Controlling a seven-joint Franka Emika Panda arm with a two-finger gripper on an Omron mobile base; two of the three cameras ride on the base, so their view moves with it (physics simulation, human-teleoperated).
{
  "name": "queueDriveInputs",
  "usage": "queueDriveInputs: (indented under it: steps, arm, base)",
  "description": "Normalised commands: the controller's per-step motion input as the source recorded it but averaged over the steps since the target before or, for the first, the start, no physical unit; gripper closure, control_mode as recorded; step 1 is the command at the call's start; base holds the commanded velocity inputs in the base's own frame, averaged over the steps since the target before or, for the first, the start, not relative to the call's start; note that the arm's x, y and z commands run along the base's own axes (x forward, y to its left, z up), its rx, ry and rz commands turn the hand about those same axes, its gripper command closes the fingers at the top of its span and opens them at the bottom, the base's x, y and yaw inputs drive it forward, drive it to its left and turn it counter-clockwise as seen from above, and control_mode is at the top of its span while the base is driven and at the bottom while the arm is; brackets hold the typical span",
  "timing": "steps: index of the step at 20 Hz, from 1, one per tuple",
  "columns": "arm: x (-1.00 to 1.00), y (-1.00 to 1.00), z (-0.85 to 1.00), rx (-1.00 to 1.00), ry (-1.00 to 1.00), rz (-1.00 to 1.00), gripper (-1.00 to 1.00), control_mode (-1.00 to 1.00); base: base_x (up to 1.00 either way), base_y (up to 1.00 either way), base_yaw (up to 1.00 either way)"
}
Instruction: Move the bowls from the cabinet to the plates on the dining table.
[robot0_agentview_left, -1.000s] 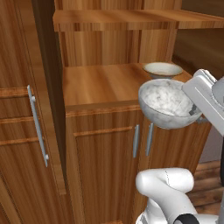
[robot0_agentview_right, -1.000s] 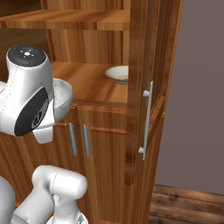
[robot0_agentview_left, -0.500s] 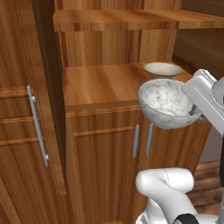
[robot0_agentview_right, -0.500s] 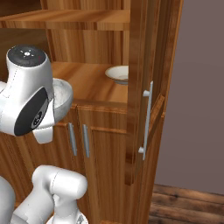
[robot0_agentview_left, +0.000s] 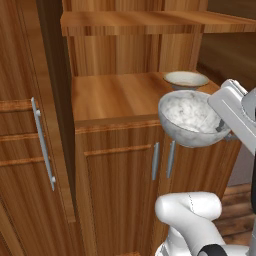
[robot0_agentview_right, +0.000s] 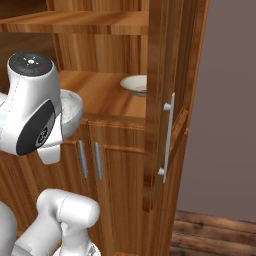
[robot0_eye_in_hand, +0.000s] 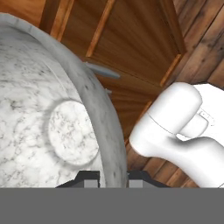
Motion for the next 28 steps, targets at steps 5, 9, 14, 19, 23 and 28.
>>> queueDriveInputs:
  steps: [5,9,14,19,23,28]
  arm:
    - [-0.04,0.00,0.00,0.00,0.00,0.00,1.00,-1.00]
    - [-0.01,0.00,0.00,0.00,0.00,0.00,1.00,1.00]
    - [0.00,0.00,0.00,0.00,0.00,0.00,1.00,1.00]
    - [0.00,0.00,0.00,0.00,0.00,0.00,1.00,1.00]
    - [0.00,0.00,0.00,0.00,0.00,0.00,1.00,1.00]
    - [0.00,0.00,0.00,0.00,0.00,0.00,1.00,1.00]
  base:
    - [0.00,0.00,0.00]
    - [0.00,0.00,0.00]
    - [-0.61,-0.01,0.00]
    - [-1.00,-0.01,0.00]
    - [-1.00,0.00,0.00]
    - [-0.89,0.01,0.03]
